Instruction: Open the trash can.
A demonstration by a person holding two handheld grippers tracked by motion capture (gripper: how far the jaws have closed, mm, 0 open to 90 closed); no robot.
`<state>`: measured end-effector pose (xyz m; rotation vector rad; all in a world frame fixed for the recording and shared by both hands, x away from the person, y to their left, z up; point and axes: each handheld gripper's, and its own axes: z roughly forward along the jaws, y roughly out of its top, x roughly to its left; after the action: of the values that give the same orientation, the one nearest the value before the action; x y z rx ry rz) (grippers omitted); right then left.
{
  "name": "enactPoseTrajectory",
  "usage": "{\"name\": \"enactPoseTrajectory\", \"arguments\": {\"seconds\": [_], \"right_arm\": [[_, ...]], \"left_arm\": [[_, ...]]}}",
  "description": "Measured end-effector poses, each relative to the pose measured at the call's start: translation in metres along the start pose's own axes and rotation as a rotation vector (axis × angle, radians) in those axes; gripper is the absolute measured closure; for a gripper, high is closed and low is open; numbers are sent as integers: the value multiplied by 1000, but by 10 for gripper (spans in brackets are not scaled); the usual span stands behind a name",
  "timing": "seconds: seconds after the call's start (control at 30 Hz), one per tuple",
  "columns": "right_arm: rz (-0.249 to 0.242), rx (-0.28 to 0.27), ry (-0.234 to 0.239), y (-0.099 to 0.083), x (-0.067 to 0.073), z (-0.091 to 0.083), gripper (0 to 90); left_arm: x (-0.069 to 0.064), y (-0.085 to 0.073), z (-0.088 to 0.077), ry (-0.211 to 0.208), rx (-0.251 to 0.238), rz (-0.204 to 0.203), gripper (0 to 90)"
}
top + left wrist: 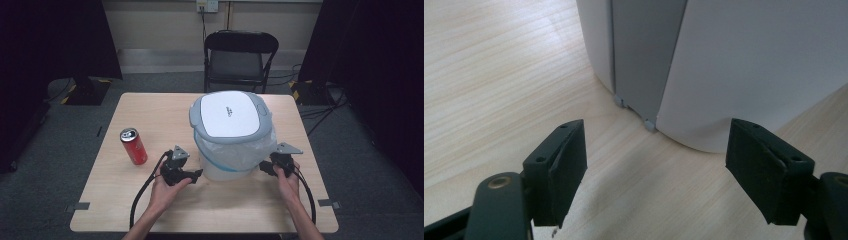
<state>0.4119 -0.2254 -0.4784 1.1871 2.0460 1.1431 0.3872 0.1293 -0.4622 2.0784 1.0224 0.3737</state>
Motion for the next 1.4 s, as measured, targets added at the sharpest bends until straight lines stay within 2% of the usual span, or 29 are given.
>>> {"name": "enactPoseTrajectory", "arguments": {"seconds": [0.03, 0.1, 0.2, 0.23, 0.27, 0.33, 0.47, 0.5, 0.53, 0.57, 0.6, 0.7, 0.77, 0.8, 0.9, 0.93, 1.03, 1.07, 1.1, 1.2, 1.27, 1.33, 1.37, 1.4], "right_arm": [[2, 2, 13, -1, 2, -1, 466], [-14, 1, 4, -3, 8, -4, 485], [-23, 1, 8, -4, 16, -7, 493], [-30, 4, 11, -5, 28, -10, 503], [-43, 6, 12, -6, 33, -12, 504], [-51, 7, 20, -7, 46, -13, 506], [-68, 8, 30, -8, 62, -14, 507], [-80, 10, 26, -8, 74, -14, 490], [-79, 13, 23, -7, 81, -13, 486], [-79, 13, 23, -7, 81, -13, 486], [-105, 18, 46, -6, 94, -10, 451], [-102, 27, 69, -3, 105, -7, 327], [-52, 34, 72, 1, 103, -7, 309], [-43, 27, 76, 3, 100, -7, 307], [-54, 22, 57, 4, 92, -10, 302], [-35, 22, 58, 4, 80, -14, 296], [-11, 21, 42, 4, 61, -21, 299], [-11, 21, 42, 4, 61, -21, 299], [-1, 21, 20, 4, 48, -23, 295], [-2, 10, -36, 11, 28, -16, 295], [30, 5, -61, 18, 16, -9, 295], [31, -2, -72, 23, 13, -5, 294], [30, -36, -85, 34, 9, 4, 290], [30, -36, -85, 34, 9, 4, 290]], "left_arm": [[1, 0, -1, 11, 10, 8, 242], [3, -1, -4, 13, 17, 4, 242], [5, -5, -8, 33, 9, -11, 254], [10, -10, -11, 34, 4, -34, 261], [13, -11, -12, 26, 15, -32, 266], [18, -12, -14, 57, 16, -22, 277], [24, -12, -16, 50, 0, -22, 310], [28, -11, -15, 55, -3, -15, 308], [28, -12, -13, 54, -22, -43, 306], [28, -12, -13, 54, -22, -43, 304], [31, -11, -12, 50, -14, -46, 304], [39, -12, -11, 68, -32, -83, 307], [42, -13, -12, 69, -46, -90, 304], [42, -12, -12, 70, -53, -92, 305], [41, -12, -13, 66, -56, -88, 305], [41, -12, -13, 55, -57, -91, 305], [38, -11, -15, 45, -55, -83, 303], [38, -11, -15, 45, -55, -83, 303], [36, -10, -16, 50, -46, -66, 301], [36, -11, -15, 57, -51, -88, 284], [37, -11, -14, 60, -45, -93, 255], [37, -11, -13, 63, -41, -88, 252], [38, -11, -12, 65, -34, -99, 251], [38, -11, -12, 65, -34, -99, 253]]}}
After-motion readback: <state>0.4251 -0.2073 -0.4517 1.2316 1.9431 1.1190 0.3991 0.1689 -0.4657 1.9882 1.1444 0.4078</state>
